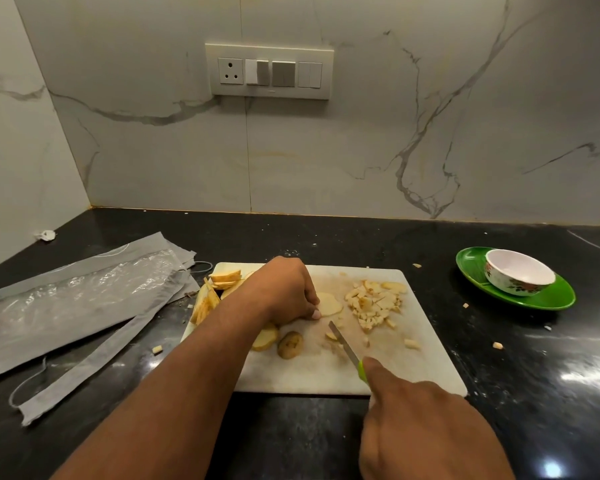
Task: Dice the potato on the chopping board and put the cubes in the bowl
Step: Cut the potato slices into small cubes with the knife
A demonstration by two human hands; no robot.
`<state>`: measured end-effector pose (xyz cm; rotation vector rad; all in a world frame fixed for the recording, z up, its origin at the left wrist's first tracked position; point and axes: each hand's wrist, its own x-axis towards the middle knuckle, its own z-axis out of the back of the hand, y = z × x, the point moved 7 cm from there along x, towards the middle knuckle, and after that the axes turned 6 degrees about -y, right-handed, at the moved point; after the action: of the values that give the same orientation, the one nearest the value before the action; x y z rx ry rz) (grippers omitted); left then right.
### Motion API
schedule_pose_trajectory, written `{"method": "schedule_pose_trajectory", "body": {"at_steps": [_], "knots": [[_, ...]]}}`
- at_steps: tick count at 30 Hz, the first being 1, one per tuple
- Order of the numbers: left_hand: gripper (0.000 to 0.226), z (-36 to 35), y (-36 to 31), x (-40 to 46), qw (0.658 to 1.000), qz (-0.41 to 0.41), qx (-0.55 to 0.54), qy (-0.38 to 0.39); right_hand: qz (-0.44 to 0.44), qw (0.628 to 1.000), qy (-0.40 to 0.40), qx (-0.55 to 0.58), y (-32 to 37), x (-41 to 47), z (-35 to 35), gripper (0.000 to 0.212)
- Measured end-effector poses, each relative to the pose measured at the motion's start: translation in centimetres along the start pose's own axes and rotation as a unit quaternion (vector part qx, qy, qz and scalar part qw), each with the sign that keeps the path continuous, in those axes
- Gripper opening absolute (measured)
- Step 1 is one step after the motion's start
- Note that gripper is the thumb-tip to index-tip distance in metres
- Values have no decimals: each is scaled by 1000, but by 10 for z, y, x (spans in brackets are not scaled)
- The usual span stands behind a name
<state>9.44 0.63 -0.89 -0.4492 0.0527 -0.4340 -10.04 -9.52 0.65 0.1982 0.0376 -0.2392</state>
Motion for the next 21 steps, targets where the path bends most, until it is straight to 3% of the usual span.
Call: {"method": "schedule_pose_trajectory", "body": {"at_steps": [6, 9, 15, 21], "knots": [[30, 7, 2, -4, 1000, 5, 22, -10, 44, 993, -112, -18, 16, 23, 15, 56], [29, 6, 2, -5, 1000, -5, 29, 6, 53, 990, -130, -10, 26, 42, 10, 52], [25, 5, 6, 0, 1000, 8, 17, 0, 68, 992, -105, -4, 26, 39, -8, 55], [25, 3, 7, 2, 1000, -3, 5, 0, -1, 1000, 29, 2, 10, 8, -8, 68]]}}
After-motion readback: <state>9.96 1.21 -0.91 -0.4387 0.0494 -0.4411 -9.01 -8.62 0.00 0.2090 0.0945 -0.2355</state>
